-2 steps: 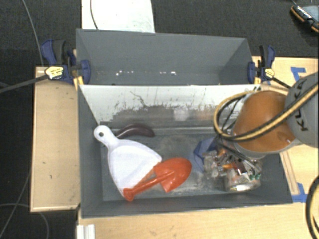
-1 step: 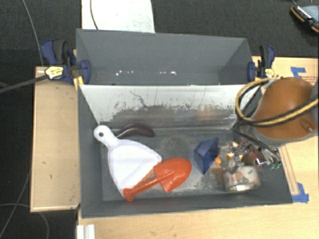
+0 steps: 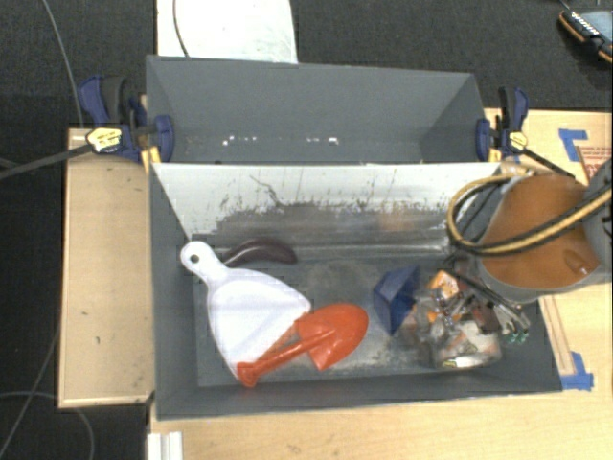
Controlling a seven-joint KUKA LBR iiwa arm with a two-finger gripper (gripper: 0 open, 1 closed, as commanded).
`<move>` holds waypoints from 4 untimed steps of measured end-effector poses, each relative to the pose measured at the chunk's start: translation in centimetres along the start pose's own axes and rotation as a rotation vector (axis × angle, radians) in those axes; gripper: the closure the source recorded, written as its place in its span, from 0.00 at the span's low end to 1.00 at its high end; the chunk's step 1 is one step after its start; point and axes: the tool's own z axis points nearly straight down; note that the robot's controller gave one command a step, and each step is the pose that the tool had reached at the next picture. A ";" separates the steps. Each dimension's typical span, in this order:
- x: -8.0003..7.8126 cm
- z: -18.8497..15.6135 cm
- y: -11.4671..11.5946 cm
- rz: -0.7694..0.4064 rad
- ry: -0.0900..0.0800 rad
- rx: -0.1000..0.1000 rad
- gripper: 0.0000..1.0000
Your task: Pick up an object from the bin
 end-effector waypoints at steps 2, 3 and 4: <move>0.6 -1.8 -0.4 -0.014 -0.004 -0.003 1.00; 0.6 -4.1 -1.2 -0.060 -0.022 -0.003 1.00; 0.8 -7.8 -0.3 -0.006 -0.012 -0.002 1.00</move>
Offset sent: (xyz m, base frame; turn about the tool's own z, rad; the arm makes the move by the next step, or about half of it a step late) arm -0.0066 -0.0073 0.0167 -0.0122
